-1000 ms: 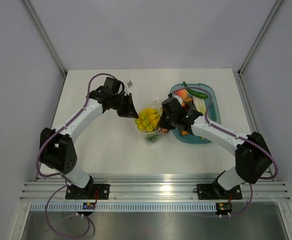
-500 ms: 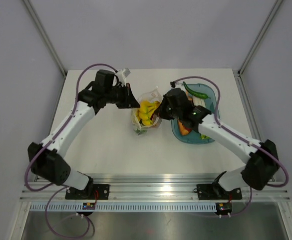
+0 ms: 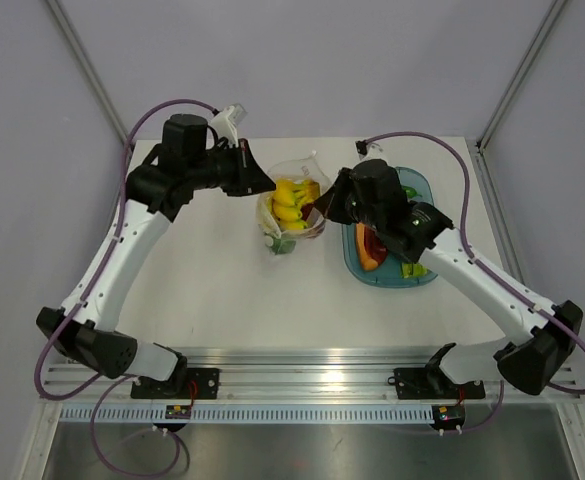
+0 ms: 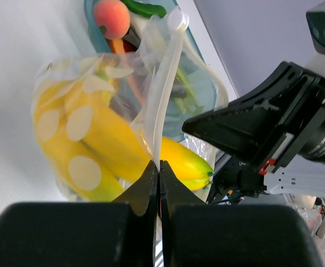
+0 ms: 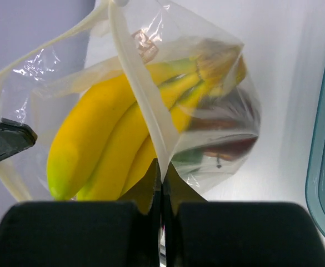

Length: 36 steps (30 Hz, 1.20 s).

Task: Place the food in the zip-top bag and seal the zipper
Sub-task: Adjust the zipper food storage bag at the center of the board.

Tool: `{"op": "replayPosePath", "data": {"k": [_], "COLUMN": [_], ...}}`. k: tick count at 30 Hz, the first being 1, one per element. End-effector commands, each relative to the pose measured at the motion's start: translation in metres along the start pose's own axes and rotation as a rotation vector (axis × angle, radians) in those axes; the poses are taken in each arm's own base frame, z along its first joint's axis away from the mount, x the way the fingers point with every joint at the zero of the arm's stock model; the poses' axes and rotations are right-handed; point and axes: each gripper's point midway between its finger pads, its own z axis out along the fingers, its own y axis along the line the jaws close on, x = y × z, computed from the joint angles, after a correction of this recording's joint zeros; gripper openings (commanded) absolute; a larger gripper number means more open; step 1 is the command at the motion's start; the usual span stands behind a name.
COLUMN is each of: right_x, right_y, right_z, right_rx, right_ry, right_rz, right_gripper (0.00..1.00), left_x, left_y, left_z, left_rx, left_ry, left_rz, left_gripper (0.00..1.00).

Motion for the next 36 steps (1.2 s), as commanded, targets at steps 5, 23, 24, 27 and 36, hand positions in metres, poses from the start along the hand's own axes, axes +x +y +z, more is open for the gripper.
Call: {"op": "replayPosePath", "data": {"k": [5, 23, 24, 27, 36], "right_x": [0.073, 0.022, 0.027, 0.044, 0.077], "right_y": [-0.072, -0.016, -0.013, -0.004, -0.006], "right_z": [0.043, -0.04, -0.041, -0.039, -0.001], "right_rx": [0.212, 0.045, 0.045, 0.031, 0.063], "right_ry": [0.164, 0.076, 0.08, 0.115, 0.246], "right_rz": [-0.03, -0.014, -0.025, -0.129, -0.241], "right_gripper": [0.0, 0.49, 0.49, 0.48, 0.56], "left_x": [0.064, 0.039, 0.039, 0.039, 0.047], "left_y": [0.051, 0.02, 0.02, 0.02, 0.023], "left_z": [0.056, 0.044, 0.044, 0.044, 0.046], "left_rx": [-0.04, 0.017, 0.016, 0.019, 0.024], "left_ry": [0.227, 0.16, 0.159, 0.16, 0.184], "left_rz": [-0.134, -0.097, -0.095, -0.089, -0.092], "left_gripper": [0.0, 0.0, 0.0, 0.0, 0.0]}}
